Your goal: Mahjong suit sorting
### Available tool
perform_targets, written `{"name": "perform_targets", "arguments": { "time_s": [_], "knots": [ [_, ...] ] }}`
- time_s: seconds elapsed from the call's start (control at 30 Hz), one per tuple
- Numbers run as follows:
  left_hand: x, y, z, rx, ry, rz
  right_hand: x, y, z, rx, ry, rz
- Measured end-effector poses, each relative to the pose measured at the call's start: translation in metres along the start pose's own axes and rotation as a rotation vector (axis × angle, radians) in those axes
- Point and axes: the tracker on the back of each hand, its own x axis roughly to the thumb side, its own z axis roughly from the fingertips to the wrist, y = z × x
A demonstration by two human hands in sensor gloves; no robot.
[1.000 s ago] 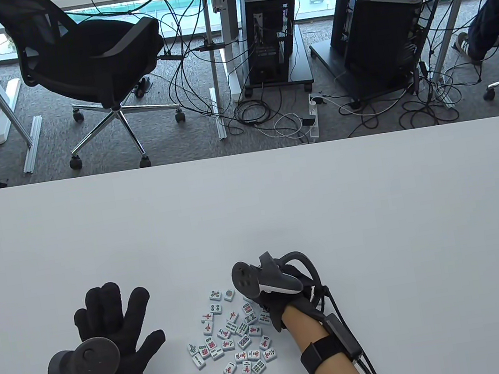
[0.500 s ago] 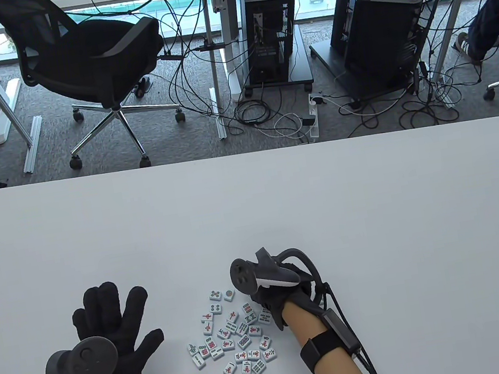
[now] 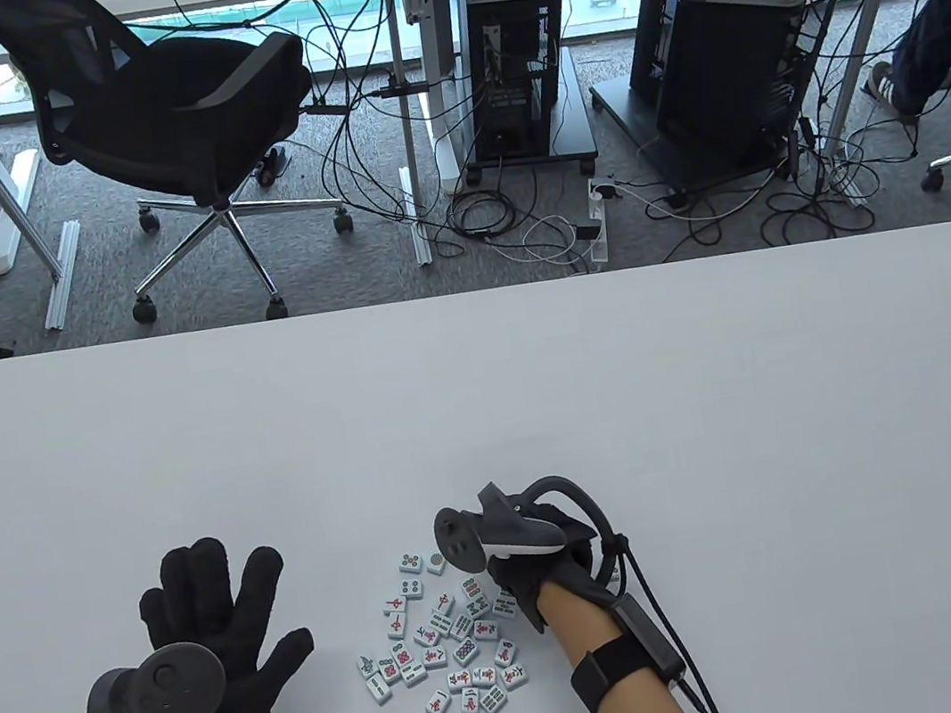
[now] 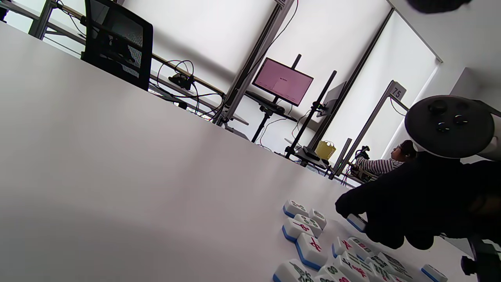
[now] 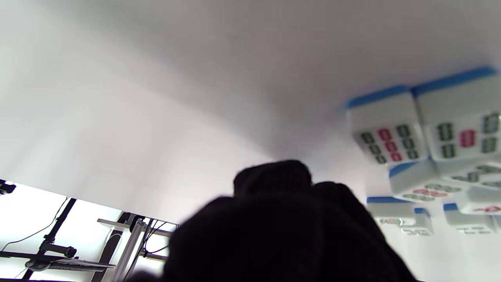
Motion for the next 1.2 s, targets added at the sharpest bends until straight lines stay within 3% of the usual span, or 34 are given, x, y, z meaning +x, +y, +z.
{"name": "perform_targets", "arguments": {
  "time_s": [0.2,0.43,0.9,1.2],
  "knots": [
    [0.000,0.000,0.000,-0.002,-0.002,0.000,-0.041,-0.013,0.034,-0.002,0.083,-0.005],
    [0.002,-0.002,0.000,-0.018,-0.007,-0.013,-0.065,0.011,0.064,0.027,0.109,-0.043],
    [0.003,-0.004,0.000,-0.036,-0.004,-0.015,-0.056,0.041,0.063,0.032,0.109,0.034],
    [0.003,-0.004,-0.001,-0.038,-0.005,-0.011,-0.051,0.028,0.063,0.055,0.135,0.004]
  ]
}}
